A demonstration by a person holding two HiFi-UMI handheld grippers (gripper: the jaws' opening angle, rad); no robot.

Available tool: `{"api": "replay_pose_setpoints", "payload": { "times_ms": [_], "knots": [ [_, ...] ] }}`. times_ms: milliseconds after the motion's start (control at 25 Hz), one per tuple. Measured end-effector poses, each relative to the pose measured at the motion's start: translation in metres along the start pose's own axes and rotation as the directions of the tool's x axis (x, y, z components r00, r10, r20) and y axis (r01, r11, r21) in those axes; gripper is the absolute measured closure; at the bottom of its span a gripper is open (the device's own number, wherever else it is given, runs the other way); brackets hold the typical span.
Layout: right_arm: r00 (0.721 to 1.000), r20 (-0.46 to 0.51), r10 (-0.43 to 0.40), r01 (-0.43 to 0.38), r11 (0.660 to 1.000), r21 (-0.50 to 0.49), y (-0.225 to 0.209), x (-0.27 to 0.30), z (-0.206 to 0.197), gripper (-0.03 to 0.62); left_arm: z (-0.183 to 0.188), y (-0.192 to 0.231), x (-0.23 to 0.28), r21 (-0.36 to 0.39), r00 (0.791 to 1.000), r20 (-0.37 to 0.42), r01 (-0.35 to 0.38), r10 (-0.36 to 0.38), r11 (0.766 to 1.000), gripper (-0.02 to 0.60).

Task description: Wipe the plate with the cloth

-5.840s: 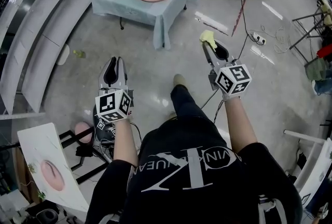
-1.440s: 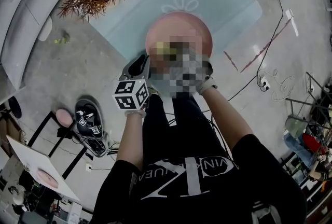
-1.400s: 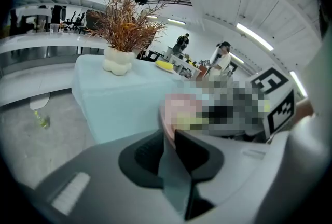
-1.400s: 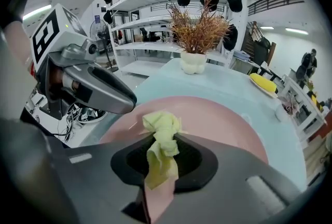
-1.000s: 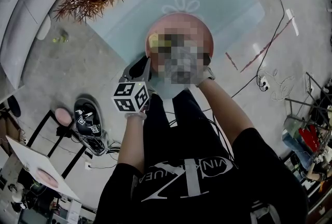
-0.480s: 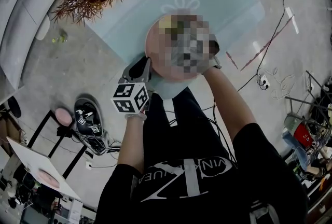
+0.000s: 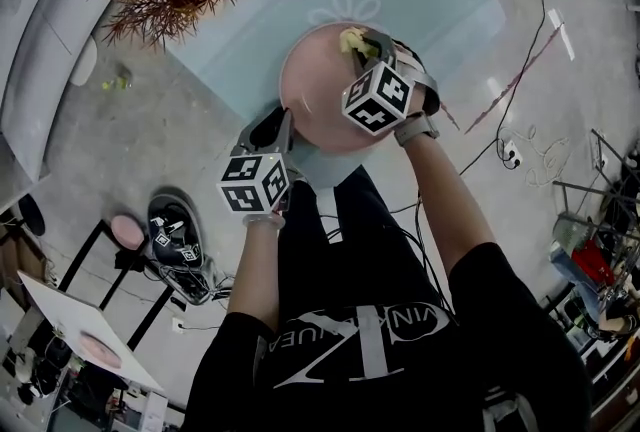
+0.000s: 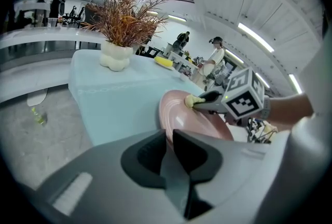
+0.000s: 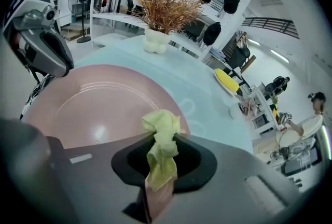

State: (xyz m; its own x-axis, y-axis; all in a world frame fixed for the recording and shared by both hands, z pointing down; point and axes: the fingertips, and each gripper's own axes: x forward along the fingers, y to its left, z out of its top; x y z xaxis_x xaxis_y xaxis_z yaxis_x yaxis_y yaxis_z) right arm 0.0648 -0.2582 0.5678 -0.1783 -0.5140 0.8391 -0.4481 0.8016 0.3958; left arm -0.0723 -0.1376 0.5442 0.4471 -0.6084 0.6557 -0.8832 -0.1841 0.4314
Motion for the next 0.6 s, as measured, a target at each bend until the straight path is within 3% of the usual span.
{"api": "replay_pose_setpoints", "payload": {
  "times_ms": [280,600],
  "knots": [
    [0.997,-0.074,0.001,0.003,0.998,0.059,0.002,-0.019,-0.043,0.519,0.000,-0.001,0.000,0.007,1.000,-0.010,0.007,-0.007,1.000,0.581],
    [0.986,-0.108,0.128,-0.101,0.969,0.227,0.033,-0.047,-0.078,0.519,-0.001,-0.002,0.000,0.006,1.000,-0.019,0.013,-0.012,1.000,0.581]
  ]
}}
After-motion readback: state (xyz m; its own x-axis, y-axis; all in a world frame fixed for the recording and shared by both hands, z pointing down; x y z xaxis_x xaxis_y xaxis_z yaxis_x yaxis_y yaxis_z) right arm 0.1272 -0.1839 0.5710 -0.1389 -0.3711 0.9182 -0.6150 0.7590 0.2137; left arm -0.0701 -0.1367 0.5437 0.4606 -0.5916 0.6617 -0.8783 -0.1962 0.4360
